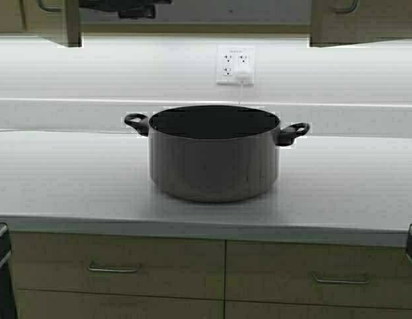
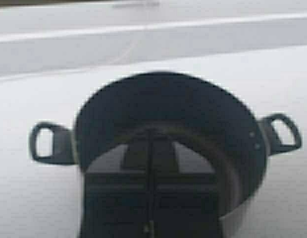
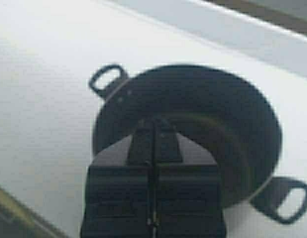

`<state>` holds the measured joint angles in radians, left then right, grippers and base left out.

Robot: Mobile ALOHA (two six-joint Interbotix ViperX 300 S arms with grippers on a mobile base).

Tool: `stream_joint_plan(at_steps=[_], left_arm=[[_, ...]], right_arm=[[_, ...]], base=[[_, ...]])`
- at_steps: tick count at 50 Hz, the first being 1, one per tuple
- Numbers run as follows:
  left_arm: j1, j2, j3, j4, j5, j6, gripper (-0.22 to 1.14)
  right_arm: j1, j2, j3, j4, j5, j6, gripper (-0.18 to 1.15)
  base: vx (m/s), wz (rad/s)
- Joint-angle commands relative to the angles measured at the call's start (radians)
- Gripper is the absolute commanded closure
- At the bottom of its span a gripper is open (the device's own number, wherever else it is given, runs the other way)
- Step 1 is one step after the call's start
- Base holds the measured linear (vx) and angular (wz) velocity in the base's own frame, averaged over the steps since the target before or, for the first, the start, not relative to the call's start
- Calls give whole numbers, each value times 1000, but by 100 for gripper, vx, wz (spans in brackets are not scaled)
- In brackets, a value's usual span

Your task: Open the cabinet, put the pot inside, then close it

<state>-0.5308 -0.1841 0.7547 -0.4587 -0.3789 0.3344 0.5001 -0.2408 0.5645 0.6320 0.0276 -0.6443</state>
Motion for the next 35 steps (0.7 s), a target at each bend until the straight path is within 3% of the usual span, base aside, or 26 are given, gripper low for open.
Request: stream_joint_plan(at_steps=[1,7,11,16,23,28,35], left_arm=[[54,-100,52,-3,-8,0,88],[57,-189,101,-3,-6,5,87],[49,-236,121,-3,-2,3,81],[5,-276,152,0,0,-23,62],[-67,-276,167,5,-11,-91,20],[-78,-264,202,5,-58,-189,-8],[-78,-212,264,9,-181,-360,-10]], right_arm=[[-110,-132,72,6,-14,17,91],[-123,-244,137,6,-21,18,88],[-120,-293,163,14,-17,21,76],[-95,-328,190,49,-9,31,39],[-57,-321,218,103,-18,81,-4],[-43,-296,262,176,-51,176,-6],[12,-238,344,255,-204,314,-5]], base=[[0,0],[0,0],[0,0],[0,0],[0,0],[0,0],[0,0]])
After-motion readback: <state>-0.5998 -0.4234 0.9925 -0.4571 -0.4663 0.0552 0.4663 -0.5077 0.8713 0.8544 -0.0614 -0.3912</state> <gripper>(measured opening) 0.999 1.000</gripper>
